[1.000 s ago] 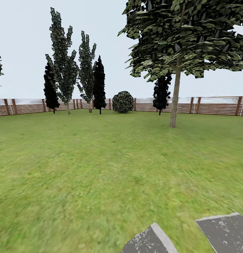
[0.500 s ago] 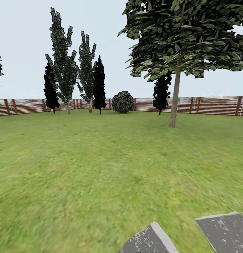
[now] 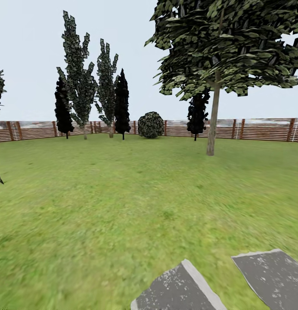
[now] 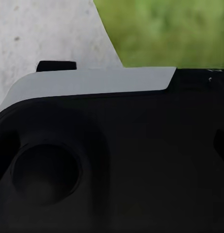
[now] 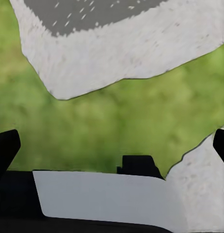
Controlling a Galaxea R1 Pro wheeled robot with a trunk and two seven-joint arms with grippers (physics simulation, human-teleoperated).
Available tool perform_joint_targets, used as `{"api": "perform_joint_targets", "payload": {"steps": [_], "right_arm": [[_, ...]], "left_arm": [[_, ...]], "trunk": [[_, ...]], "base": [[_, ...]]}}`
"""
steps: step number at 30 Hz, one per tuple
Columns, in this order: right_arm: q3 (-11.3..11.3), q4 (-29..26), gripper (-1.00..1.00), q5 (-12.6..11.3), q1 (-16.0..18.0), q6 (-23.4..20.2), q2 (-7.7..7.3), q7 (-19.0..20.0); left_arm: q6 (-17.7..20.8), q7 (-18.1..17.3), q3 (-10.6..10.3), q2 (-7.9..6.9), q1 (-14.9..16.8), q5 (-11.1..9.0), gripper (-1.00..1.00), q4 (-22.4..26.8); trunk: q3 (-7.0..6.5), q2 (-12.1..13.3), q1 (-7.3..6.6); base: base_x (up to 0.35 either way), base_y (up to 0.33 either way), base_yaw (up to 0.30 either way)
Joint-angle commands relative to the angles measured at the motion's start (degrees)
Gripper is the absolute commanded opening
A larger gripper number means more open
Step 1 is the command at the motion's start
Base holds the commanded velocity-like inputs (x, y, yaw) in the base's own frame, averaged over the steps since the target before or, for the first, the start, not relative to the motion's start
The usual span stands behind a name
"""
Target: Take the three Easter eggs out of the wicker basket on the lawn in the garden, then place them on the lawn next to a single tree (choose any tree) so that all three eggs are next to the same tree and none are left in the basket.
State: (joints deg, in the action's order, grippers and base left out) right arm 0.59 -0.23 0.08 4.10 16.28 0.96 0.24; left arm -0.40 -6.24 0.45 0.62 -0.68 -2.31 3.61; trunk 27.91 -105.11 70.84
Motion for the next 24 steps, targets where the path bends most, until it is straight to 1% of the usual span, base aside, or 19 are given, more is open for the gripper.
{"api": "perform_joint_targets", "payload": {"steps": [1, 6, 14, 18, 24], "right_arm": [[0.1, 0.1, 1.0, 0.0, 0.0, 0.2, 0.01, 0.0], [0.1, 0.1, 1.0, 0.0, 0.0, 0.2, 0.01, 0.0], [0.1, 0.1, 1.0, 0.0, 0.0, 0.2, 0.01, 0.0], [0.1, 0.1, 1.0, 0.0, 0.0, 0.2, 0.01, 0.0], [0.1, 0.1, 1.0, 0.0, 0.0, 0.2, 0.01, 0.0]], "left_arm": [[0.0, -0.2, 0.0, -0.02, 0.0, -0.2, 1.0, 0.1], [0.0, -0.2, -0.1, -0.08, 0.0, -0.2, 1.0, 0.1], [0.0, -0.2, -0.3, -0.09, 0.0, -0.1, 1.0, 0.1], [-0.1, -0.2, -0.3, -0.09, 0.0, 0.0, 1.0, 0.1], [-0.1, -0.3, -0.4, -0.09, 0.0, 0.0, 1.0, 0.1]], "trunk": [[0.05, 0.0, -0.03], [0.05, 0.0, -0.03], [0.05, 0.0, -0.03], [0.05, 0.0, -0.03], [0.05, 0.0, -0.03]], "base": [[-0.155, 0.0, 0.0], [-0.074, 0.0, 0.0], [0.003, 0.0, 0.0], [0.157, 0.0, 0.0], [0.274, 0.0, 0.0]]}}
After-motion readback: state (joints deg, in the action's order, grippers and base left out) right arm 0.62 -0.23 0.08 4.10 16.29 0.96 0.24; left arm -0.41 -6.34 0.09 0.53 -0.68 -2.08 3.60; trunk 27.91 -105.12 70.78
